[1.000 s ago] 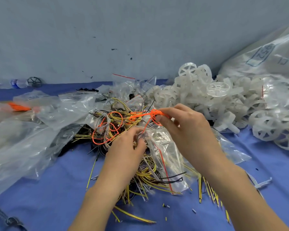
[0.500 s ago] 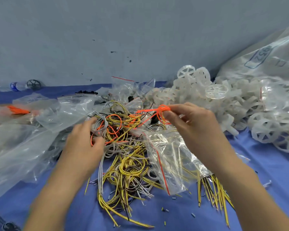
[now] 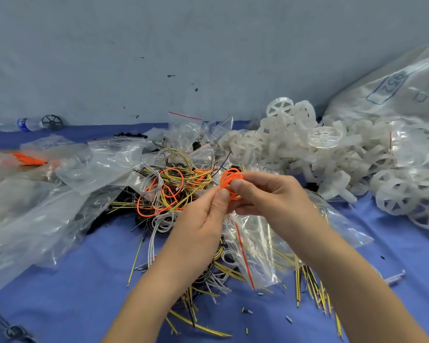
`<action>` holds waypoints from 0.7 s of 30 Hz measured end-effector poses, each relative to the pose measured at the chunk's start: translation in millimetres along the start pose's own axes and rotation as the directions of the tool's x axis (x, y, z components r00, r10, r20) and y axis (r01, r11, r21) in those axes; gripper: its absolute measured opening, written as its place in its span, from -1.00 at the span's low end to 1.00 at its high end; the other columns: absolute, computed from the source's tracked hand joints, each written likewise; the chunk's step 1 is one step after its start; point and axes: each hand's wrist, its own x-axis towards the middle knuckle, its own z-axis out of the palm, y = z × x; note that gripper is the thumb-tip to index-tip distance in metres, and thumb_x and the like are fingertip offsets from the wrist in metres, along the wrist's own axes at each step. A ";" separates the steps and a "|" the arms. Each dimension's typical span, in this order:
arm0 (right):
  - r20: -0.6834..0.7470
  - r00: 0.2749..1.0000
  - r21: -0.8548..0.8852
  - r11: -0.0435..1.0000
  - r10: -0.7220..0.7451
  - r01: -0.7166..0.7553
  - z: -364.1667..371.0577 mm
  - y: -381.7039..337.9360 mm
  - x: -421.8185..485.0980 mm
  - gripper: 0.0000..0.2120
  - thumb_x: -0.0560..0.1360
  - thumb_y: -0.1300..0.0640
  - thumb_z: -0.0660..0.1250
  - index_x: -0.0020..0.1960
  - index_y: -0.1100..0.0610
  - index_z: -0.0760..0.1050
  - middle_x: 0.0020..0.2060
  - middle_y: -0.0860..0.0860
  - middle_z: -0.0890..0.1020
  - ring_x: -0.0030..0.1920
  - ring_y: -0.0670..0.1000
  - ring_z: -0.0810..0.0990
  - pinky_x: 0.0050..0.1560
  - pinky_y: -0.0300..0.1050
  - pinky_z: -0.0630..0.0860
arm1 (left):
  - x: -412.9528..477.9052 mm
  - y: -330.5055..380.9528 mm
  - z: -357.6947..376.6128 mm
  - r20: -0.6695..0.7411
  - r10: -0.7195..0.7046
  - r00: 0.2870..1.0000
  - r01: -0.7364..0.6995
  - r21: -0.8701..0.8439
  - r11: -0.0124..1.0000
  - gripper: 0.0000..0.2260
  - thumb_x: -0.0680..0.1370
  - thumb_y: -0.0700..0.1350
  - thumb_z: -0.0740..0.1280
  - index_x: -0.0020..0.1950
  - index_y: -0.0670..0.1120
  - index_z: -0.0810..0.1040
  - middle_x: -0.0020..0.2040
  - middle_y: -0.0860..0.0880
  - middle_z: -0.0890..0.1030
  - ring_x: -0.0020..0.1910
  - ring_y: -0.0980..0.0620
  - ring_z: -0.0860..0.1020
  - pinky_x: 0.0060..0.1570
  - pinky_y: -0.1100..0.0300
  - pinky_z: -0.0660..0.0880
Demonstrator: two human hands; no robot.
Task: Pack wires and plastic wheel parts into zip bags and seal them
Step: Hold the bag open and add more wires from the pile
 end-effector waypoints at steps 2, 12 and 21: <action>0.020 0.999 0.087 0.996 0.034 -0.036 1.5 2.7 -0.5 -0.87 0.55 0.20 0.37 -0.06 0.11 0.70 -0.25 0.11 0.72 -0.24 0.01 0.72 -0.22 -0.27 0.60 | 0.3 -0.1 -0.1 0.027 -0.012 1.000 0.013 -0.044 0.999 -0.71 0.65 0.05 0.10 0.07 0.01 0.59 -0.06 0.10 0.68 -0.03 0.16 0.63 -0.02 0.23 0.55; -0.048 0.998 -0.675 0.736 0.029 -0.053 -3.6 14.4 -5.5 -0.55 0.44 -0.43 0.22 0.11 -0.14 0.55 -0.14 -0.19 0.61 -0.20 -0.20 0.57 -0.21 -0.14 0.45 | -1.8 -11.2 -38.6 0.060 -0.260 0.964 0.257 0.053 0.965 -0.76 0.65 -0.14 0.19 -0.12 -0.20 0.55 -0.44 0.06 0.48 -0.46 0.09 0.46 -0.43 0.29 0.43; -0.083 0.995 -0.840 0.534 0.049 -0.096 10.9 16.2 -14.1 -0.90 0.51 -0.02 0.26 -0.07 -0.05 0.53 -0.20 -0.09 0.62 -0.16 0.00 0.56 -0.21 -0.08 0.46 | -10.6 -1.3 -27.1 0.299 -0.406 0.864 0.323 0.288 0.901 -0.71 0.66 -0.04 0.17 -0.26 -0.06 0.42 -0.47 0.07 0.36 -0.54 0.10 0.28 -0.43 0.14 0.41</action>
